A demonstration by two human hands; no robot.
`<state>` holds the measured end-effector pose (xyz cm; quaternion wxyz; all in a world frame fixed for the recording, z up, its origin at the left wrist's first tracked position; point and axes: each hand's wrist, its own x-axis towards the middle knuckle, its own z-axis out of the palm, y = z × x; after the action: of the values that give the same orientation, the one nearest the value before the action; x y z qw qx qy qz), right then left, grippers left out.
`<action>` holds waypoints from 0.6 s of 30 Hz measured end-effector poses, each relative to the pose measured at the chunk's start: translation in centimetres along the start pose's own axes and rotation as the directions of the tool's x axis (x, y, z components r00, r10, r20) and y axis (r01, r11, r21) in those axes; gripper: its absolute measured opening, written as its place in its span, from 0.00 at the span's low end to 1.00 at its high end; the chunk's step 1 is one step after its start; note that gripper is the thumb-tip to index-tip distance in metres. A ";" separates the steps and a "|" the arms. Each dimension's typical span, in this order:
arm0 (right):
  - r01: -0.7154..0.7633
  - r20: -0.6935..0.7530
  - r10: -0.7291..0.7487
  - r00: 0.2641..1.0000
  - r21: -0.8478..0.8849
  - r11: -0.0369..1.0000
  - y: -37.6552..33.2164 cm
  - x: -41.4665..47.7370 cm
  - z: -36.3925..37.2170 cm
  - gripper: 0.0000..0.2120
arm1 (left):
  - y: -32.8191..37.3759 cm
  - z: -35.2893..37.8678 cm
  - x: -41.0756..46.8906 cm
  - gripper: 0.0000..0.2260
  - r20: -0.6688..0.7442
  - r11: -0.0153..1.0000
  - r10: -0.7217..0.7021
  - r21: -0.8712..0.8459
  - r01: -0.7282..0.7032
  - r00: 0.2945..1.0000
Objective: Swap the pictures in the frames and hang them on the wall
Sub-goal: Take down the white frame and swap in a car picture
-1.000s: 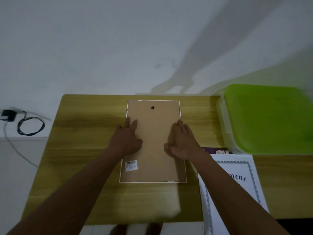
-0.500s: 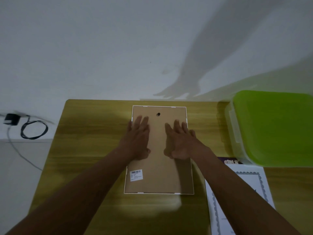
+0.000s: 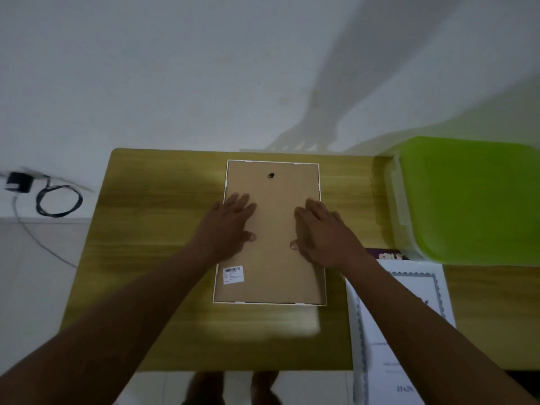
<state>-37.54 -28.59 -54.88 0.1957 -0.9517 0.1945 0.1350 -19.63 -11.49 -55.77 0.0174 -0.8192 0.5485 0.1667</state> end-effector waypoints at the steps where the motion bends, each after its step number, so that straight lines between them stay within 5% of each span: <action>1: 0.024 -0.012 -0.024 1.000 -0.013 1.000 0.1 -0.8 0.6 0.39 | 0.3 0.5 -0.8 0.28 -0.054 0.999 0.048 0.000 -0.048 0.997; 3: 0.029 0.045 -0.028 0.999 -0.012 1.000 0.0 -2.4 1.6 0.45 | 0.6 1.5 -2.4 0.25 -0.095 0.993 0.115 -0.008 -0.116 0.989; 6: 0.010 0.160 -0.001 0.987 -0.056 0.998 0.2 -3.8 2.8 0.55 | 0.8 2.6 -4.1 0.37 0.088 0.997 0.055 -0.052 -0.051 0.995; 18: -0.019 0.161 0.021 0.987 -0.008 1.000 -1.6 -2.5 1.7 0.58 | 2.4 3.3 -4.3 0.46 0.144 0.999 -0.046 0.029 0.043 0.988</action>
<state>-39.43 -25.74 -55.02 0.2063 -0.9362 0.1871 0.2142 -24.14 -7.88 -57.22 0.0712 -0.8166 0.5295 0.2183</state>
